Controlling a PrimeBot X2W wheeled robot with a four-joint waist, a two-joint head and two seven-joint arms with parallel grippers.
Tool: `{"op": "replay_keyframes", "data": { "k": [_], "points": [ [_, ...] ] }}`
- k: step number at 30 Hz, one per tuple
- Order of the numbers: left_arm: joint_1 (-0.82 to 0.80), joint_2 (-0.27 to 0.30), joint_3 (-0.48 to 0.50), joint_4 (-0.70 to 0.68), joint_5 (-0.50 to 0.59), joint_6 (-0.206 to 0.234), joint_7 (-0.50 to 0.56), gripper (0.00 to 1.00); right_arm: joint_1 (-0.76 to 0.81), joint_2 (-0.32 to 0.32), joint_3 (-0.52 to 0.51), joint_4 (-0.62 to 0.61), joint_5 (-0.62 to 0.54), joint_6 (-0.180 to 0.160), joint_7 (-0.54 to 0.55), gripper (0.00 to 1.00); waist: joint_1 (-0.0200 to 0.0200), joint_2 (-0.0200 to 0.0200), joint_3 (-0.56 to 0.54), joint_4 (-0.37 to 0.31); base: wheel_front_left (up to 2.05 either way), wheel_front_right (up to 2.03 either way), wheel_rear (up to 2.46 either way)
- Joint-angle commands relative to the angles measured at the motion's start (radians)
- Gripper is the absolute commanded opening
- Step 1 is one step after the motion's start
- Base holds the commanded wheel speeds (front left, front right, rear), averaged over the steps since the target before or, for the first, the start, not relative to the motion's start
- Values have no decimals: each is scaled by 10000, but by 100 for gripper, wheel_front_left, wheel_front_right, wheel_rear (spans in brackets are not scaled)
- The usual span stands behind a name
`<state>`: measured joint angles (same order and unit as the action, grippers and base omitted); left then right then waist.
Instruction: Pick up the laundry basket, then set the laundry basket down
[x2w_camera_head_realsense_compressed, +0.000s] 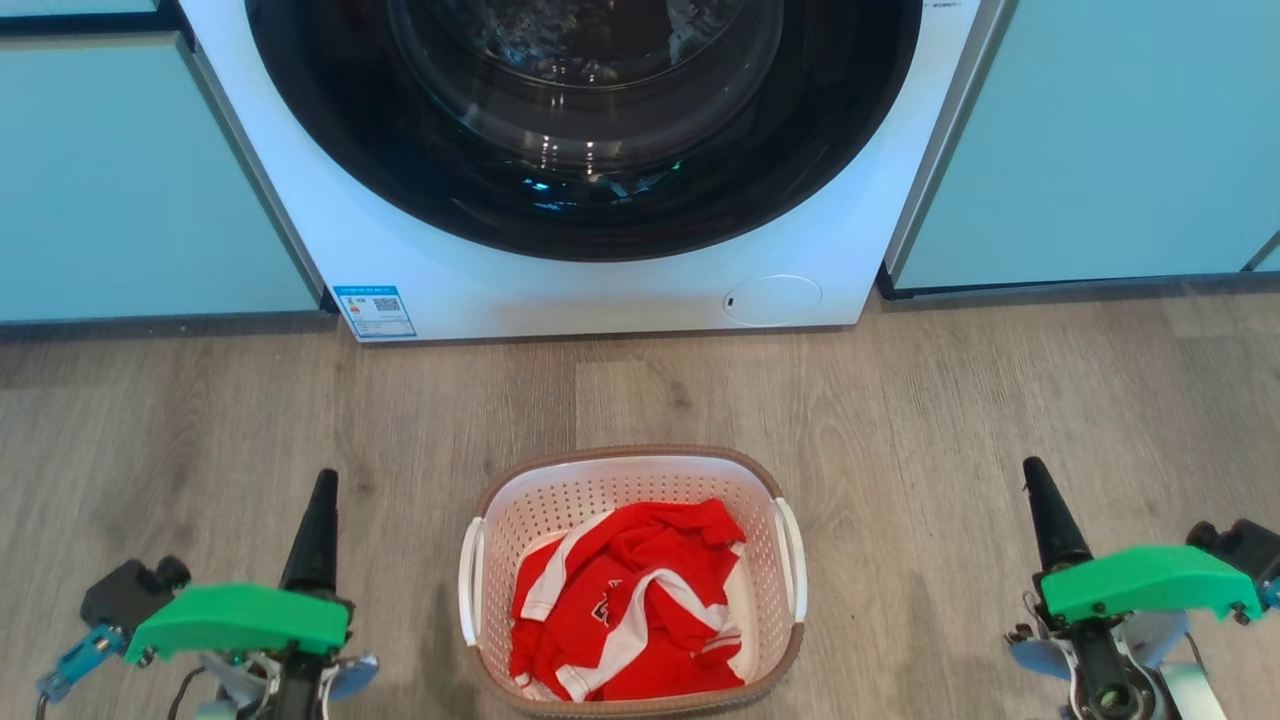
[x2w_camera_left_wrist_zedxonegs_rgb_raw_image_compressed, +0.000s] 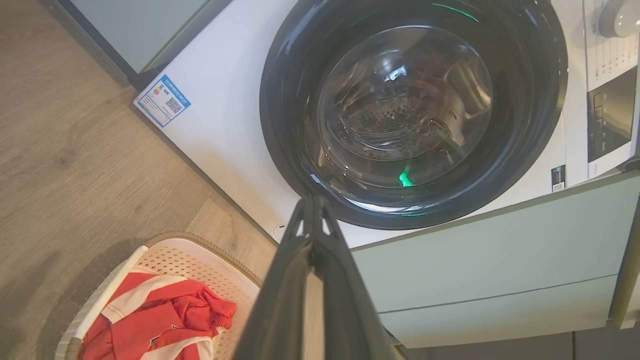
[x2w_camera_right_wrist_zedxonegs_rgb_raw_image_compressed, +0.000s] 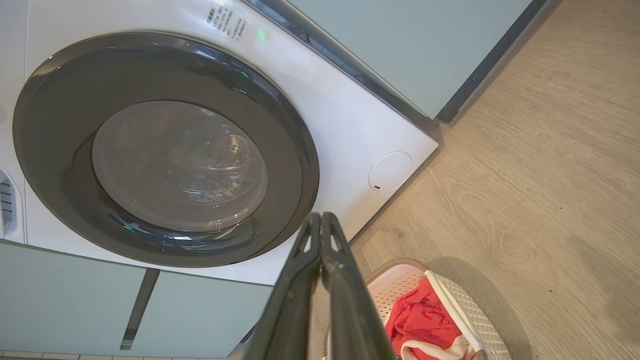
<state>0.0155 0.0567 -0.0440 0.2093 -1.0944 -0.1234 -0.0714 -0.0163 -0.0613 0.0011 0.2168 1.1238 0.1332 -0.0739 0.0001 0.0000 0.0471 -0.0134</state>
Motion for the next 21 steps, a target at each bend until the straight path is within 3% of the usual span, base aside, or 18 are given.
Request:
{"op": "replay_keyframes", "data": {
  "k": [1,21],
  "points": [
    [-521,171,355,-260,-298,-44,71,0,-539,-165,44,-236,287,-15,104,0,-1,0,-13,4,0,0,0],
    [-814,205,695,-2,-2553,-56,688,0,-686,-178,-288,-24,2415,-19,721,0,-1,0,-197,60,0,0,0]
  ]
}}
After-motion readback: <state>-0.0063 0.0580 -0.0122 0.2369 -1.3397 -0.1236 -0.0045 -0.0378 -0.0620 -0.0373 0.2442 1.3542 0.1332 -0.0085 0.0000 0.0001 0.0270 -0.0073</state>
